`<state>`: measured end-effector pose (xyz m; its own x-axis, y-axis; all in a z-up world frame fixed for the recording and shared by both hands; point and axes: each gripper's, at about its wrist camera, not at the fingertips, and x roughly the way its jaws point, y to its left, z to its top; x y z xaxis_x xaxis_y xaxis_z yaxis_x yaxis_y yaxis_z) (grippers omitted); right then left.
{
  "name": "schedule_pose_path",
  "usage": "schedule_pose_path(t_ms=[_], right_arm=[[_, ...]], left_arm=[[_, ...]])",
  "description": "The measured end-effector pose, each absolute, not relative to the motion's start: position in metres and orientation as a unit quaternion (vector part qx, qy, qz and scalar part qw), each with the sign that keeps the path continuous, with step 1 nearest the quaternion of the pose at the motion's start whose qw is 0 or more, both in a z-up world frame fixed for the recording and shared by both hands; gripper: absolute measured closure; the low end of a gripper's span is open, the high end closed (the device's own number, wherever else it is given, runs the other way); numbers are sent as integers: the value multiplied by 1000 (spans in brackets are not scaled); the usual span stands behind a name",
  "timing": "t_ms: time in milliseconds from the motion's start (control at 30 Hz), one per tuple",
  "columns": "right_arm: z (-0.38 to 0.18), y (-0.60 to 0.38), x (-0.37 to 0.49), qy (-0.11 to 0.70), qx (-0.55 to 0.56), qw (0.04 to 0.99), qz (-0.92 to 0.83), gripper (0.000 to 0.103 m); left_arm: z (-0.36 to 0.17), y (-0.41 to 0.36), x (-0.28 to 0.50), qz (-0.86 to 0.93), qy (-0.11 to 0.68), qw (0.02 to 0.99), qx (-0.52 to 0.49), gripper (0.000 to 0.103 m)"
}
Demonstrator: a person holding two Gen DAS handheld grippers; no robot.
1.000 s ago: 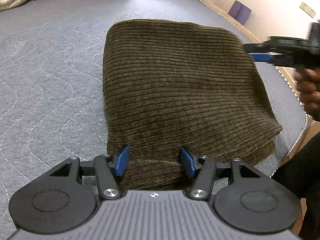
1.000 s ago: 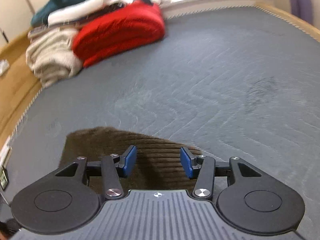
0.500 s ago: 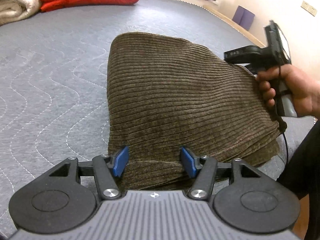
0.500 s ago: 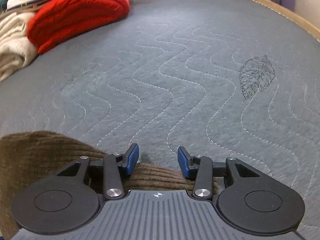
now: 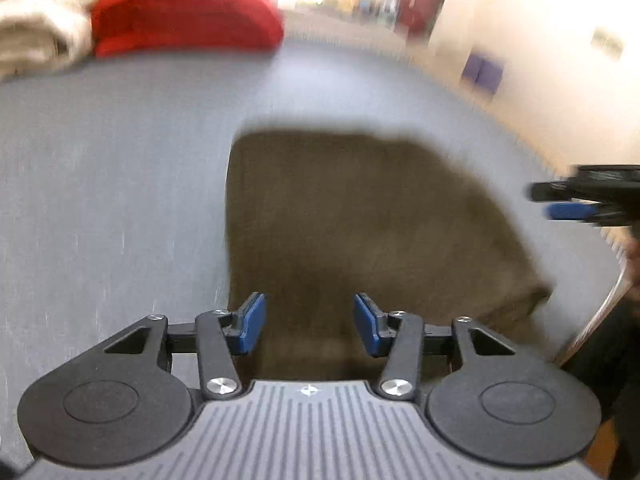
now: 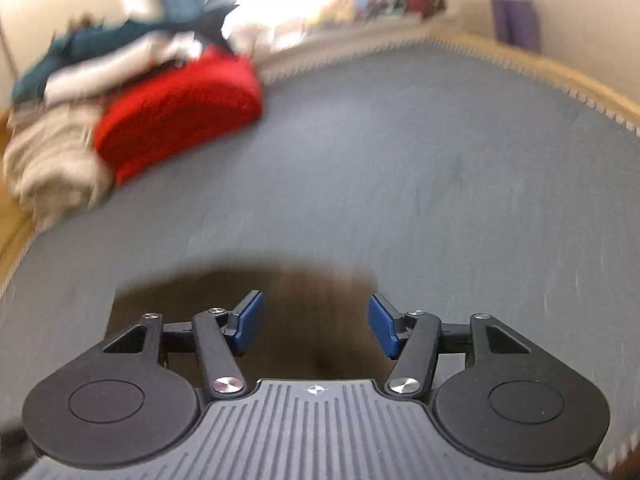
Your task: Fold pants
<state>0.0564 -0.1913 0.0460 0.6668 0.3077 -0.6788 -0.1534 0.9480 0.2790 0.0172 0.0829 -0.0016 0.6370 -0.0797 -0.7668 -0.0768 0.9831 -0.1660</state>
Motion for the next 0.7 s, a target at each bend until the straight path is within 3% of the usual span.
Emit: schedule_pose_path(t_ms=[33, 133, 167, 267, 467, 600, 633, 700], right_arm=[[39, -188, 47, 414, 85, 898, 123, 40], [3, -175, 25, 503, 31, 857, 110, 39], [-6, -172, 15, 508, 10, 856, 101, 39], [3, -169, -9, 483, -2, 870, 100, 38], [28, -179, -47, 448, 35, 888, 97, 34], [42, -178, -58, 432, 56, 896, 89, 24], [45, -177, -60, 428, 53, 898, 86, 20], [48, -175, -63, 418, 47, 903, 82, 16]], left_arm=[[-15, 83, 20, 4, 461, 883, -88, 48], [-8, 80, 17, 9, 453, 887, -86, 48], [-3, 78, 16, 13, 450, 889, -83, 42], [7, 74, 7, 41, 441, 892, -87, 21], [18, 63, -9, 82, 445, 887, -90, 11], [26, 55, -16, 102, 442, 887, -90, 9], [28, 54, -18, 104, 441, 887, -88, 2], [29, 49, -19, 99, 438, 890, -83, 0]])
